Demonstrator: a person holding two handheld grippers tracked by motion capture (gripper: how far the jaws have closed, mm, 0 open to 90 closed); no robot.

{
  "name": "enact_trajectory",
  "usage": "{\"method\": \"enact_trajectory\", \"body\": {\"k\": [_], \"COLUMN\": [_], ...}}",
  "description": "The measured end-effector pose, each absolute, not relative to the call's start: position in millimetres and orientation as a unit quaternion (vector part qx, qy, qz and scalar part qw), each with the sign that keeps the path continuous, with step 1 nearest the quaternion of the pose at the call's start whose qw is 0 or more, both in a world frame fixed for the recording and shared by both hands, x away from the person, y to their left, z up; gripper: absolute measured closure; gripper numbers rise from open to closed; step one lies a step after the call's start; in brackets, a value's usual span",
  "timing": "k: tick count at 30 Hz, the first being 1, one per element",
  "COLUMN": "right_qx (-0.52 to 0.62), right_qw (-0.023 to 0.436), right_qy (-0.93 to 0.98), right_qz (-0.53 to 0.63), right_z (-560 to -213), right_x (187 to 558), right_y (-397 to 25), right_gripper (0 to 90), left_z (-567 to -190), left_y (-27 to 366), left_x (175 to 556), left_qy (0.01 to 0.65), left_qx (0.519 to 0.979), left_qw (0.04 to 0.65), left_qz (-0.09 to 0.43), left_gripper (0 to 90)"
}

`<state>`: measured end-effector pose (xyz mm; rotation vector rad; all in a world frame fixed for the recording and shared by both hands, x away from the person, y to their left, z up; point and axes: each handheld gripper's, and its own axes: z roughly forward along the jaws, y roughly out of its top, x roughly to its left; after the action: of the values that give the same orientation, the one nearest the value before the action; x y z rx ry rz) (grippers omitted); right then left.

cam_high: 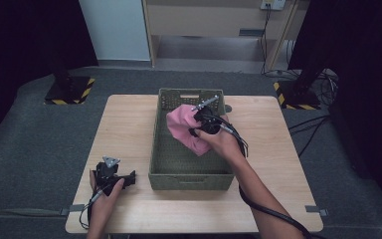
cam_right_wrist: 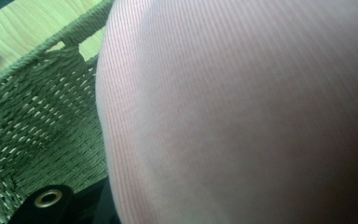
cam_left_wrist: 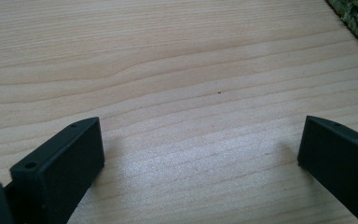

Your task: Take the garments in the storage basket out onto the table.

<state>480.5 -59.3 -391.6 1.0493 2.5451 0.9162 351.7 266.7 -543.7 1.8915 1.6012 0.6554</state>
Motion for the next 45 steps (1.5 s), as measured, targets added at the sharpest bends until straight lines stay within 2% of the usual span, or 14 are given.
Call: {"method": "enact_trajectory", "body": {"k": [45], "right_qx": [0.35], "right_qw": [0.146], "right_qy": [0.857], "right_qz": [0.35], "right_z": [-339], "right_x": [468], "right_y": [-85], "right_gripper": [62.8], "left_z": [-544], "left_y": [267], "left_x": [352], "left_qy": [0.599], "left_qx": [0.707], "left_qw": [0.285], "left_qz": [0.245], "left_gripper": [0.0]}}
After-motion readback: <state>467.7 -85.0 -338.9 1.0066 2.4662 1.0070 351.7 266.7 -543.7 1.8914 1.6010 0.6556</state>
